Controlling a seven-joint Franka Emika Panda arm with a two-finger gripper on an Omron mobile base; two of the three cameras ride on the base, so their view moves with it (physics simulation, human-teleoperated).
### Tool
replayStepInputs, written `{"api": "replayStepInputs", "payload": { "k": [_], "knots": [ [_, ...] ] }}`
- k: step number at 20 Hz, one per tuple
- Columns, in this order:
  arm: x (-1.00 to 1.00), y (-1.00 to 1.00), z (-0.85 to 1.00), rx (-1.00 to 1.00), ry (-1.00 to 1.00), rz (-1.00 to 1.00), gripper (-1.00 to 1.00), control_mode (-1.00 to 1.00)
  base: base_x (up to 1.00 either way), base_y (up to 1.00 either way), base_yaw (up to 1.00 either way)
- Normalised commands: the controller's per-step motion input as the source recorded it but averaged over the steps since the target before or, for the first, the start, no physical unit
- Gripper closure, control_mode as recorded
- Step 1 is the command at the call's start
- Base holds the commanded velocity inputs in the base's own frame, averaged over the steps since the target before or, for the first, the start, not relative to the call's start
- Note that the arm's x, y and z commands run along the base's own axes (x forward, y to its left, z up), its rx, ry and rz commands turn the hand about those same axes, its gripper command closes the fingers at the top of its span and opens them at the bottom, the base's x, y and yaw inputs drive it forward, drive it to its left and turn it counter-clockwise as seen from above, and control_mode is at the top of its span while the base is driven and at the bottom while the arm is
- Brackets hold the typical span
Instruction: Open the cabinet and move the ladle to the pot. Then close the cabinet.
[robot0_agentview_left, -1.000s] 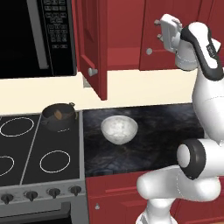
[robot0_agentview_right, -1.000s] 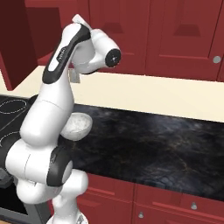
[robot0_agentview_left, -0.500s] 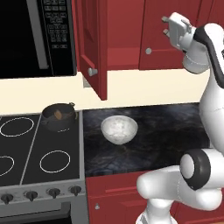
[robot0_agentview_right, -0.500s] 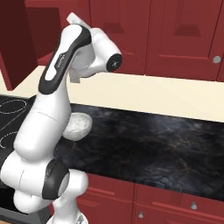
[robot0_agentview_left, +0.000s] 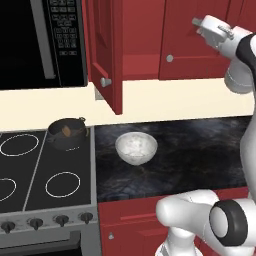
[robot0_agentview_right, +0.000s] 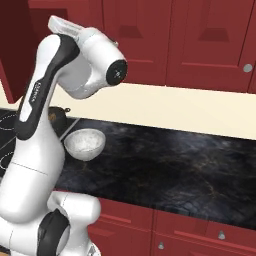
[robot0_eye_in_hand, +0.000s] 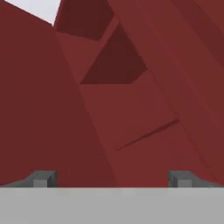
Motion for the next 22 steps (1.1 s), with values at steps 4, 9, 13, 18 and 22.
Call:
{"api": "replayStepInputs", "payload": {
  "k": [4, 9, 13, 18, 22],
  "knots": [
    [-1.00, 0.35, 0.38, -0.28, 0.00, -0.04, -1.00, -1.00, 0.00, 0.00, 0.00],
    [-1.00, 0.62, 0.15, -0.29, -0.02, -0.04, -1.00, -1.00, 0.00, 0.00, 0.00],
    [-1.00, 0.94, -0.08, -0.33, -0.09, -0.14, -1.00, -1.00, 0.00, 0.00, 0.00],
    [-1.00, 1.00, -0.27, -0.29, -0.04, -0.25, -1.00, -1.00, 0.00, 0.00, 0.00],
    [-0.95, 0.89, -0.21, -0.21, 0.00, -0.31, -1.00, -1.00, 0.00, 0.00, 0.00]
  ]
}}
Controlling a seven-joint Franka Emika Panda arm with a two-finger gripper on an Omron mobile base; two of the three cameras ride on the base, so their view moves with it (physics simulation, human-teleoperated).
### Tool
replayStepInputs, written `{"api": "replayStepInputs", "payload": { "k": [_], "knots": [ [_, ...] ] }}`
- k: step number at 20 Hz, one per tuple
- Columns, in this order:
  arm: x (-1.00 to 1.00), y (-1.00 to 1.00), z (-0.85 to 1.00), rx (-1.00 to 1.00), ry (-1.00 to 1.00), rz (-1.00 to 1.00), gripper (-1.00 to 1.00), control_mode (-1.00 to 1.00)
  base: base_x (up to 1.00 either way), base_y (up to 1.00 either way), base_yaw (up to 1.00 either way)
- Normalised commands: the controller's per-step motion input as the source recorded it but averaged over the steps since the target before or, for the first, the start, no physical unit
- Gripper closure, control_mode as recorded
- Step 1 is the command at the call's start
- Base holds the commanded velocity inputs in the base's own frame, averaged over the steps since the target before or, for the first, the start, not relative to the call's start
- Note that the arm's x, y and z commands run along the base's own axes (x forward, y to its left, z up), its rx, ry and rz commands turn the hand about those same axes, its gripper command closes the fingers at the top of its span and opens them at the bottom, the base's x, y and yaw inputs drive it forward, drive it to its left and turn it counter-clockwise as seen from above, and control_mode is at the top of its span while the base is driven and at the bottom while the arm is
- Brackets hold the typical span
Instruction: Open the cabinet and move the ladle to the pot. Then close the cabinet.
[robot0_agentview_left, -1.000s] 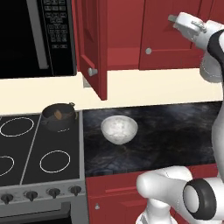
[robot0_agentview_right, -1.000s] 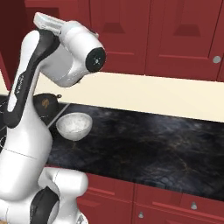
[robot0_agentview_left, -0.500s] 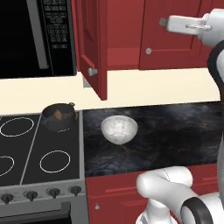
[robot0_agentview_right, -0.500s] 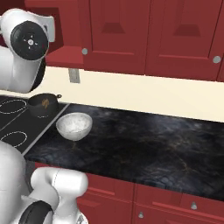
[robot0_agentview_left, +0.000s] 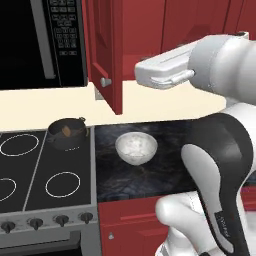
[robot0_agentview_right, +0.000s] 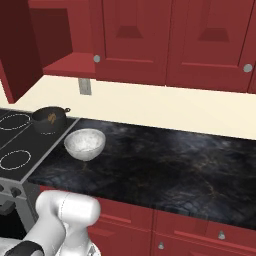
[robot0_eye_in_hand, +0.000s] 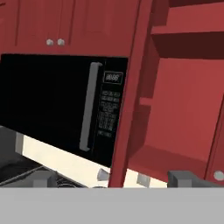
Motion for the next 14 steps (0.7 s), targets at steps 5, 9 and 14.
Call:
{"api": "replayStepInputs", "payload": {
  "k": [5, 9, 14],
  "knots": [
    [0.05, 0.59, -0.35, -0.25, -0.06, -0.35, -1.00, -1.00, 0.00, 0.00, 0.00],
    [0.31, 0.43, -0.29, -0.23, -0.08, -0.36, -1.00, -1.00, 0.00, 0.00, 0.00],
    [0.27, 0.13, -0.14, -0.19, -0.08, -0.42, -1.00, -1.00, 0.00, 0.00, 0.00]
  ]
}}
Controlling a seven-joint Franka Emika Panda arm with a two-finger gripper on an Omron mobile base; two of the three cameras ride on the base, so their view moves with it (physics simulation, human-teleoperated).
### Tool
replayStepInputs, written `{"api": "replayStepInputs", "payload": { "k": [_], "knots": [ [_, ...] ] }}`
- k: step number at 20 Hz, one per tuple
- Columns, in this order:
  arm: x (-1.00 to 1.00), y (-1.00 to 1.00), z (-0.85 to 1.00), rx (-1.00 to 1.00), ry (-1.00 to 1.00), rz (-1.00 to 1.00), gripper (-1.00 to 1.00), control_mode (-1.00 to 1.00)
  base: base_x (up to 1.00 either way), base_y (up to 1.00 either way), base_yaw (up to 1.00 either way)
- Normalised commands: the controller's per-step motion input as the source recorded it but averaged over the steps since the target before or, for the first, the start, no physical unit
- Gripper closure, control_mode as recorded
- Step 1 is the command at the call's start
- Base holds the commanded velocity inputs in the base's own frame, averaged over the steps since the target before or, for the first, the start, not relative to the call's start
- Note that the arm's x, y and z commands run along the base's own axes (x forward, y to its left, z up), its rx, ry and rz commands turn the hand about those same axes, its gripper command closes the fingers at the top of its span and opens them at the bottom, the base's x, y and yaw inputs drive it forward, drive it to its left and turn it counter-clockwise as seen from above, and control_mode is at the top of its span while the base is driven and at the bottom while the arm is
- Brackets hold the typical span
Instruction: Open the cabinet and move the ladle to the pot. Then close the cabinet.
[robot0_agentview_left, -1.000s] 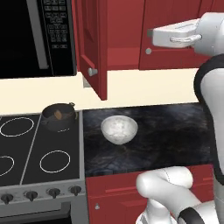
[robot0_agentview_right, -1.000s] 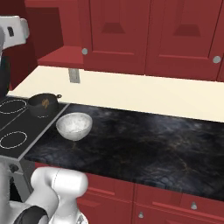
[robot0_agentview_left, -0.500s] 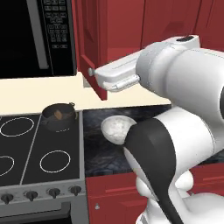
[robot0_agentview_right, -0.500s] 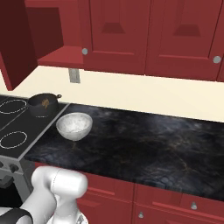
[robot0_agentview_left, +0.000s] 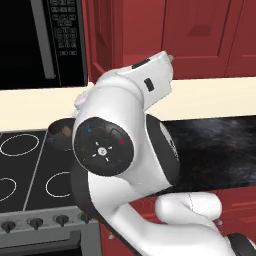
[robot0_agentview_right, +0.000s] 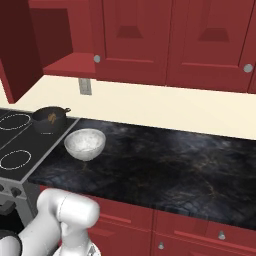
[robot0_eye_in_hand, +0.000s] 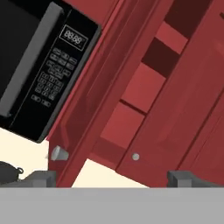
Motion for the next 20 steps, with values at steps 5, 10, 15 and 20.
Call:
{"api": "replayStepInputs", "payload": {
  "k": [5, 10, 15, 20],
  "knots": [
    [0.65, -0.02, -0.12, -0.07, -0.04, -0.31, -1.00, -1.00, 0.00, 0.00, 0.00],
    [0.74, -0.03, -0.04, -0.03, -0.09, -0.30, -1.00, -1.00, 0.00, 0.00, 0.00],
    [0.60, -0.13, -0.01, -0.03, -0.11, -0.25, -1.00, -1.00, 0.00, 0.00, 0.00],
    [0.54, -0.10, 0.00, -0.02, -0.15, -0.16, -1.00, -1.00, 0.00, 0.00, 0.00]
  ]
}}
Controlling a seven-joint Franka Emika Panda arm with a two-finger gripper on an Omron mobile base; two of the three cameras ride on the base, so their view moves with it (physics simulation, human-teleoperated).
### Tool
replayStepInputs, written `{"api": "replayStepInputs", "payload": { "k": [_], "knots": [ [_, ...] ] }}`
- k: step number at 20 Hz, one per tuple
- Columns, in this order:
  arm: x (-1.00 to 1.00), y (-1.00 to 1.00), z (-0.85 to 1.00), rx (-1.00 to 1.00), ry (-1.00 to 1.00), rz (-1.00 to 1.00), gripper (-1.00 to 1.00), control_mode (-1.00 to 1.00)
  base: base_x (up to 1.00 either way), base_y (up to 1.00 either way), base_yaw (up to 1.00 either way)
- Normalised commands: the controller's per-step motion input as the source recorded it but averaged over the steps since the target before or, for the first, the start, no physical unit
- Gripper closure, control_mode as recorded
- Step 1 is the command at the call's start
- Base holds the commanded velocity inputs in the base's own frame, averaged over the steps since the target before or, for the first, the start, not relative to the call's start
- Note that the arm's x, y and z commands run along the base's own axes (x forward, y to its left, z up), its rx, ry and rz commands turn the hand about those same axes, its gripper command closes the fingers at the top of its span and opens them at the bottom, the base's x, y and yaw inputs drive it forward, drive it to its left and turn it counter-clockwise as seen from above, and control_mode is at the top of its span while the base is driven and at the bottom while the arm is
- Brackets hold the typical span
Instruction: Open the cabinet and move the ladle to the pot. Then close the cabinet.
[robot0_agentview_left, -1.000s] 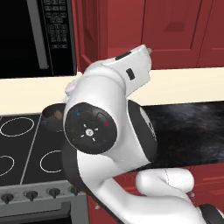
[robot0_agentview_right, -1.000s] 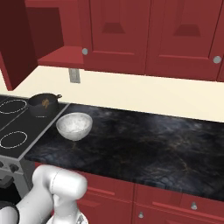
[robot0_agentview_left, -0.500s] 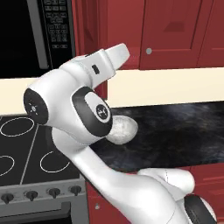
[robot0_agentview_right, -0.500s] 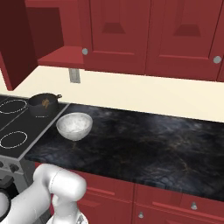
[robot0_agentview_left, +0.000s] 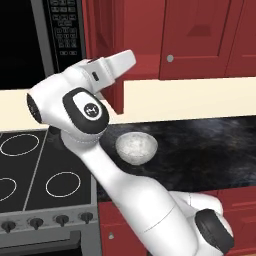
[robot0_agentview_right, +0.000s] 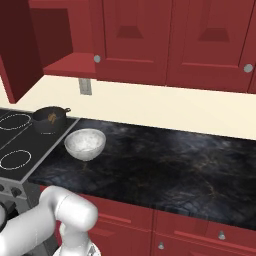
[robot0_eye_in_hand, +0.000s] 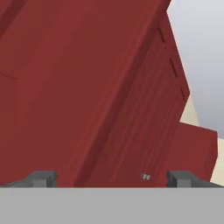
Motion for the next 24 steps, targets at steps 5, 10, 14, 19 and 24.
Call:
{"api": "replayStepInputs", "payload": {
  "k": [5, 10, 14, 19, 24],
  "knots": [
    [0.62, -0.08, 0.00, 0.00, -0.13, -0.06, -1.00, -1.00, 0.00, 0.00, 0.00],
    [0.53, -0.74, 0.00, 0.02, -0.04, -0.02, -1.00, -1.00, 0.00, 0.00, 0.00],
    [0.18, -1.00, 0.00, 0.04, -0.04, 0.00, -1.00, -1.00, 0.00, 0.00, 0.00],
    [0.11, -1.00, 0.04, 0.04, -0.05, 0.00, -1.00, -1.00, 0.00, 0.00, 0.00],
    [0.12, -1.00, 0.11, 0.05, -0.07, 0.00, -1.00, -1.00, 0.00, 0.00, 0.00]
  ]
}}
